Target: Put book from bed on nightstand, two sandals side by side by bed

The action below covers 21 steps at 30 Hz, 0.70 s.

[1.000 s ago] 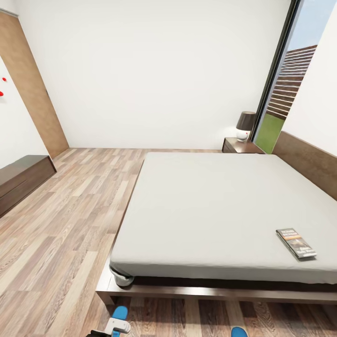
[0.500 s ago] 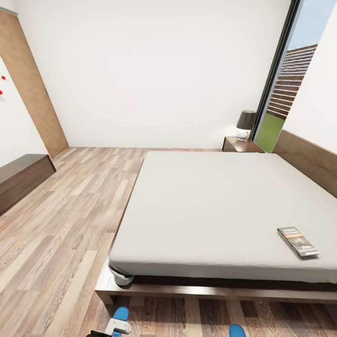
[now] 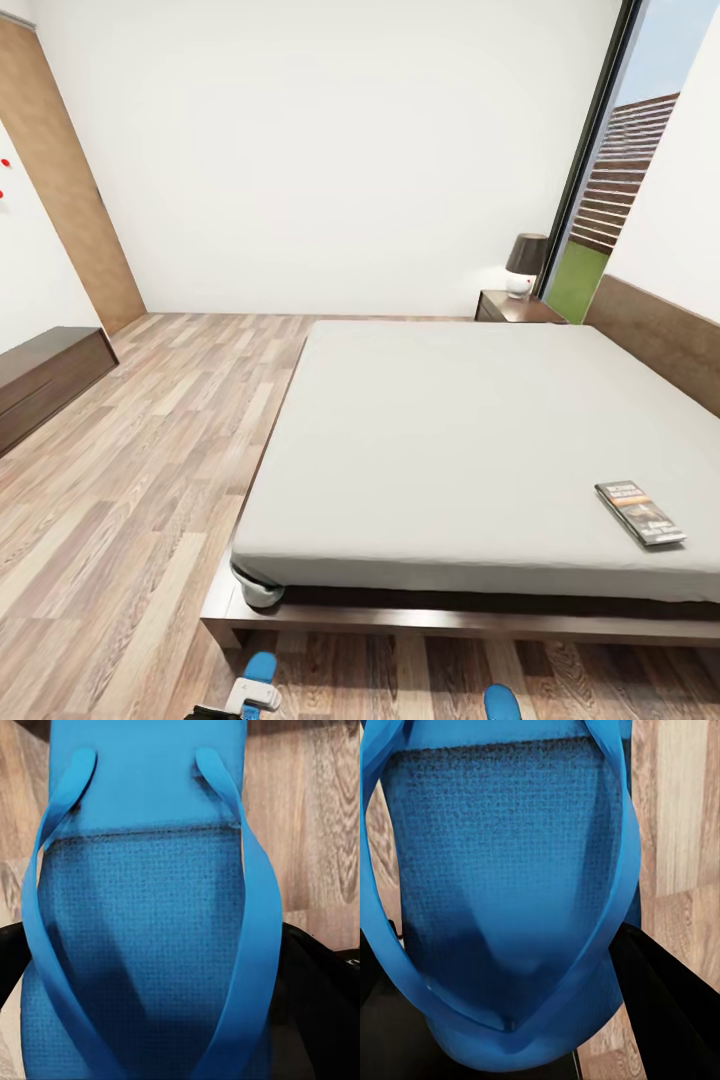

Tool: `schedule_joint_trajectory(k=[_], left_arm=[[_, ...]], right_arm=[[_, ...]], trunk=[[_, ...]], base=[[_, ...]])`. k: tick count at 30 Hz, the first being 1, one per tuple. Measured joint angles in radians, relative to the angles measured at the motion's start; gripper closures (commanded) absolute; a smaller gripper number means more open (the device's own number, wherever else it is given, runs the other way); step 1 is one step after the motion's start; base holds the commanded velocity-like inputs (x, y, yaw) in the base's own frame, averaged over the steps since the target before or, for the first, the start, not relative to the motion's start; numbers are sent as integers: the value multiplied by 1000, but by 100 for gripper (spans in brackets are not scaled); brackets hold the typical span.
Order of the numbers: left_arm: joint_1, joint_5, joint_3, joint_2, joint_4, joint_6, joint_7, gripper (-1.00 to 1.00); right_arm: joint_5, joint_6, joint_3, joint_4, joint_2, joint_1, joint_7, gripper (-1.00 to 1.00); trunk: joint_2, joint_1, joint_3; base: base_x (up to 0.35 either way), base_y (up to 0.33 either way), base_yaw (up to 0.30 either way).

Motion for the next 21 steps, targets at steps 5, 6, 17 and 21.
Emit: schedule_joint_trajectory(k=[5,6,17,21], left_arm=[[0,-1,0,0,1,-21,0,100],[0,-1,0,0,1,-22,0,100],[0,1,0,0,0,-27,0,100],[0,2,0,0,0,-27,0,100]], right_arm=[[1,0,1,0,0,-7,0,100],[1,0,1,0,0,-8,0,100],[1,1,1,-1,-1,-17,0,100],[2,1,2,-1,0,-23,0,100]], trunk=[[-35,19,-16],[-42,23,-19],[-119,65,-53],[-147,81,-66]], base=[[0,0,0],[0,0,0],[0,0,0],[0,0,0]])
